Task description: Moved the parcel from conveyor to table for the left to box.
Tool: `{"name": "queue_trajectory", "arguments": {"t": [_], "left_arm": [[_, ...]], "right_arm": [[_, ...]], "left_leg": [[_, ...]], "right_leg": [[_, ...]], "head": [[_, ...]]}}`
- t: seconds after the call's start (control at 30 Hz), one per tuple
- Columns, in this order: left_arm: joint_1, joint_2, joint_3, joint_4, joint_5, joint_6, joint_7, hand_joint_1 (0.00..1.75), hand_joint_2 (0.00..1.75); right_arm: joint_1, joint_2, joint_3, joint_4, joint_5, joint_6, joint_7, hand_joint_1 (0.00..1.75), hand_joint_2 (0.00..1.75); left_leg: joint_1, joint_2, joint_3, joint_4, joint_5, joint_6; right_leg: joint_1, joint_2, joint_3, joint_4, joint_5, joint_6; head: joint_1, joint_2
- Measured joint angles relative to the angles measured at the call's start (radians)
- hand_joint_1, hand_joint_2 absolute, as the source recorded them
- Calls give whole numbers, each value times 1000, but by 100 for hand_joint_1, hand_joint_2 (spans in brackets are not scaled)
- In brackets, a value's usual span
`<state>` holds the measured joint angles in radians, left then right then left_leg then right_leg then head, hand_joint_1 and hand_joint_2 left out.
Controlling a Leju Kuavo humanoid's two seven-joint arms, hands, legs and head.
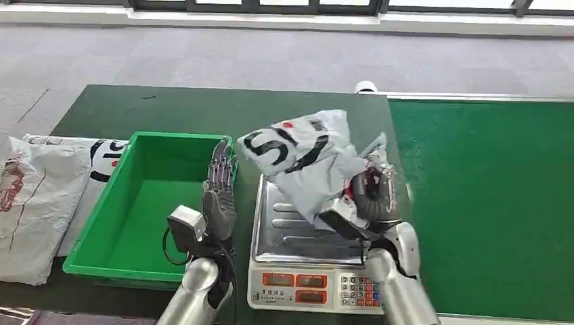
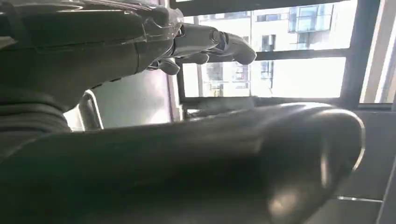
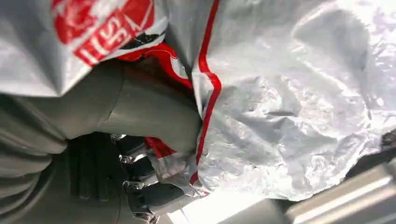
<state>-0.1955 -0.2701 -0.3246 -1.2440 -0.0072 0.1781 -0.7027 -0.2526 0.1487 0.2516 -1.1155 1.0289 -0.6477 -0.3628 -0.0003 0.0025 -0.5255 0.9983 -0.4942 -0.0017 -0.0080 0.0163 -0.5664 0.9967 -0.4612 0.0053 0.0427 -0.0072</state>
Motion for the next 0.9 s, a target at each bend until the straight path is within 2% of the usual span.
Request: {"name": "queue_trajectory", "arguments": {"t": [0.1, 0.27, 0.33, 0.63, 0.67, 0.8, 0.9], "left_arm": [[0, 0, 0, 0, 0, 2, 0, 0, 0], [0, 0, 0, 0, 0, 3, 0, 0, 0], [0, 0, 0, -2, 0, 10, 0, 0, 0], [-12, 1, -12, -13, -3, 5, 0, 0, 0], [-18, 1, -18, -13, -3, 4, 0, 0, 0], [-41, 0, -28, -15, -4, 15, 0, 0, 0], [-41, 0, -33, -23, -12, 37, 0, 0, 0]], "right_arm": [[22, 25, 68, 18, -5, 2, 1, 175, 175], [33, 43, 112, 36, -9, 4, 5, 175, 175], [37, 44, 124, 35, -14, 49, 20, 175, 175], [132, 44, 158, -113, -26, 150, 52, 175, 175], [136, 42, 162, -124, -26, 154, 52, 0, 175], [144, 35, 179, -156, -14, 187, 62, 0, 175], [122, 23, 202, -159, 66, 251, 136, 0, 175]], "left_leg": [[0, 0, -1, 0, 0, 0], [-1, 0, -1, 1, 0, 0], [-1, 1, -1, 1, 0, 0], [-1, 0, -2, 1, 0, 0], [-1, 0, -2, 1, 0, 0], [-1, 0, -2, 1, 0, 0], [-1, 1, -2, 1, 0, 1]], "right_leg": [[0, 0, -1, 0, 0, 0], [-1, 0, -1, -1, 0, 0], [-1, 0, -1, -1, 1, 1], [-1, 0, -2, -1, 1, 1], [-1, 0, -2, -1, 1, 1], [-1, 0, -1, -1, 1, 1], [-1, 0, -1, -1, 1, 1]], "head": [[0, 0], [0, 0], [0, 0], [0, 0], [0, 0], [0, 0], [0, 0]]}}
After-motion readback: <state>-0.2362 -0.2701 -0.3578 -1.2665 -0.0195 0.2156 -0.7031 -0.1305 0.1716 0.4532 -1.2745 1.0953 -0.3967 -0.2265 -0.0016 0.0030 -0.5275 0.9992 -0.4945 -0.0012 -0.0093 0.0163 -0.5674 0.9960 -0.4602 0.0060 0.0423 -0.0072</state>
